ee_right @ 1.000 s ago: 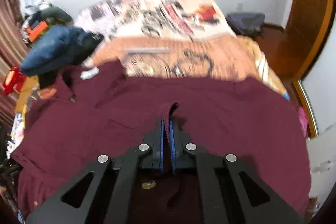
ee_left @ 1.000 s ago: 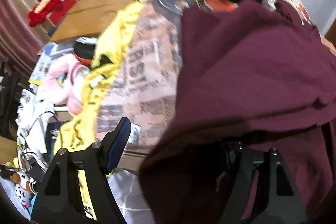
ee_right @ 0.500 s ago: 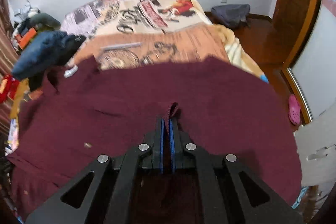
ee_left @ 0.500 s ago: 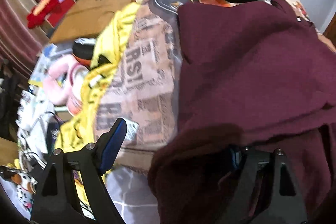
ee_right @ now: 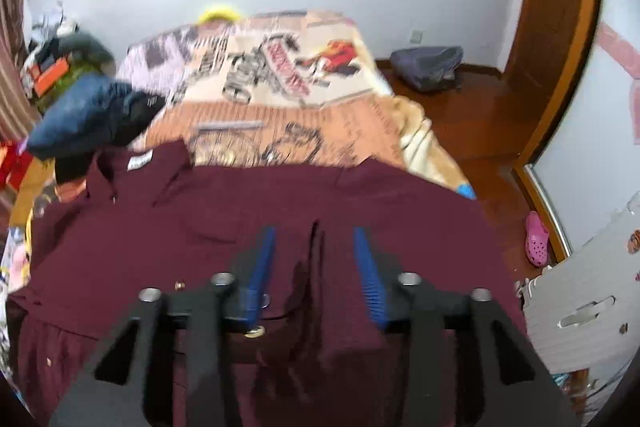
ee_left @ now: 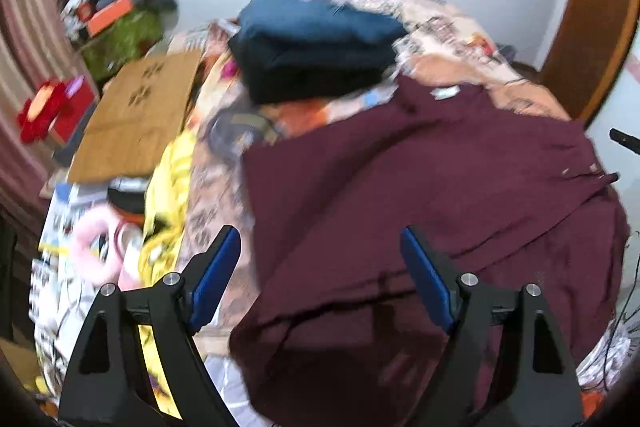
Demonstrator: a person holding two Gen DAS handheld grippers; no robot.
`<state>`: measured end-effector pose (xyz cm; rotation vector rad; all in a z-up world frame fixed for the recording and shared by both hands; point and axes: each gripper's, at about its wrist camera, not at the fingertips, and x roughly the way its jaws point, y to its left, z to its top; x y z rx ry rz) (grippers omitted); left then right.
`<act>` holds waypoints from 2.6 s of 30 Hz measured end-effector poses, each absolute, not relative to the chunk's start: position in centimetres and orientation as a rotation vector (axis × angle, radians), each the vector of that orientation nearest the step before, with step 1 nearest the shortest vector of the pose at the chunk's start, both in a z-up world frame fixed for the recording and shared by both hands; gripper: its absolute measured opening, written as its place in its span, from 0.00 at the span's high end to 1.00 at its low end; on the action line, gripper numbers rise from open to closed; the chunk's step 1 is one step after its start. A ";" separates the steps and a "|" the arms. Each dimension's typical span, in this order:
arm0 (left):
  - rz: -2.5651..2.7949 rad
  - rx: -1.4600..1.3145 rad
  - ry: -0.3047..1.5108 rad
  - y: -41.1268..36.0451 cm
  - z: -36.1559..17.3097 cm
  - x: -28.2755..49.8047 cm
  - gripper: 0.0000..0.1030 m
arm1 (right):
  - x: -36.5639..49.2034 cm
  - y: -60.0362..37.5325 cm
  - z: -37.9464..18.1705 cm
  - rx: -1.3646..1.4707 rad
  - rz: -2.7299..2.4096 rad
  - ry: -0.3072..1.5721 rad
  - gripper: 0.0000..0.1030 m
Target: Fold large clothes
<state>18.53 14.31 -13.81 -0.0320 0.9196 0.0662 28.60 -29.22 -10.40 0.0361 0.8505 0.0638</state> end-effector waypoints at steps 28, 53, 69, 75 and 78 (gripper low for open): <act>-0.162 -0.067 1.028 2.2 -18.4 31.3 0.17 | 19.3 -47.2 -17.7 0.652 -0.251 0.992 0.53; -0.180 -0.029 1.061 0.4 -21.2 30.3 0.17 | 20.8 -47.1 -16.9 0.750 -0.237 0.841 0.93; -0.172 -0.053 0.963 2.1 -18.4 28.5 0.17 | 25.1 -28.4 -5.7 0.359 0.334 0.729 0.93; -0.178 -0.022 0.953 1.7 -18.3 27.9 0.17 | 26.9 -25.0 -12.2 0.335 0.374 0.937 0.92; -0.175 -0.008 0.950 1.6 -18.3 27.8 0.17 | 27.0 -24.9 -13.2 0.322 0.345 0.975 0.92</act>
